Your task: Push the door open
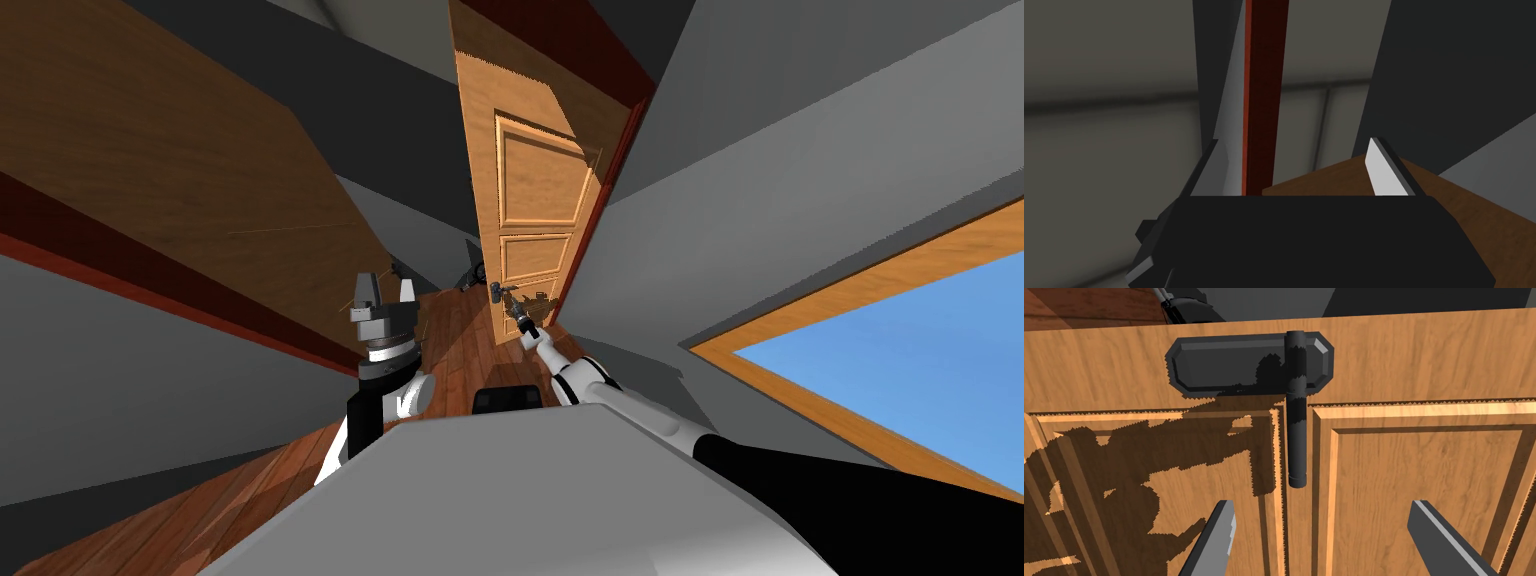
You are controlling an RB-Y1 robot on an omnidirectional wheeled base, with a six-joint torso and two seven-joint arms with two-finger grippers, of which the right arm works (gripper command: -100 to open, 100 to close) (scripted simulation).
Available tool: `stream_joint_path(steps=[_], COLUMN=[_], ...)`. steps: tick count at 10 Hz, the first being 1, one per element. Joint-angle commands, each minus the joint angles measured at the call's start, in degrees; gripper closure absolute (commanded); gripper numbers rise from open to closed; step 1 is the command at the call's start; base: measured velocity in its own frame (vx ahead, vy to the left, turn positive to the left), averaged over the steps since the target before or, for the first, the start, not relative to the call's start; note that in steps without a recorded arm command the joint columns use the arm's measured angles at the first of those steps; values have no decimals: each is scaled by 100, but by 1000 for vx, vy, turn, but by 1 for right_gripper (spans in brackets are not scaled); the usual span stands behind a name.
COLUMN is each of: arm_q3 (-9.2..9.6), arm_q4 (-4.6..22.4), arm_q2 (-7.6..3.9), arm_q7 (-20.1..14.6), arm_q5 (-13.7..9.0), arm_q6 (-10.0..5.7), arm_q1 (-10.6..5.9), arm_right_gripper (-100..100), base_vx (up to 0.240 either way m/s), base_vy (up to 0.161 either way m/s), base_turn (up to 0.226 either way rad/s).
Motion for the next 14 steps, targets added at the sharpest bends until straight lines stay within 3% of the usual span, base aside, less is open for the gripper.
stream_joint_path(steps=[1, 2, 3, 7, 10, 13, 14], arm_q3=[23, 5, -13, -49, -82, -113, -104], arm_q4=[171, 173, 199, 210, 219, 228, 188], arm_q2=[33, 25, -111, -223, -188, -13, -57], arm_q7=[-12, -6, 2, 18, 33, 48, 45], arm_q5=[15, 4, -3, -18, -31, -44, -39], arm_q6=[-5, -32, -49, -61, -73, -85, -67], arm_q1=[-95, -94, -101, -99, -96, -94, -74], arm_right_gripper=[-100, -100, -100, -100, -100, -100, -100], base_vx=[-7, -4, 127, 169, 199, 182, 73], base_vy=[-104, -48, 39, 68, 73, 67, 35], base_turn=[51, 14, 32, 19, 24, 23, 4])
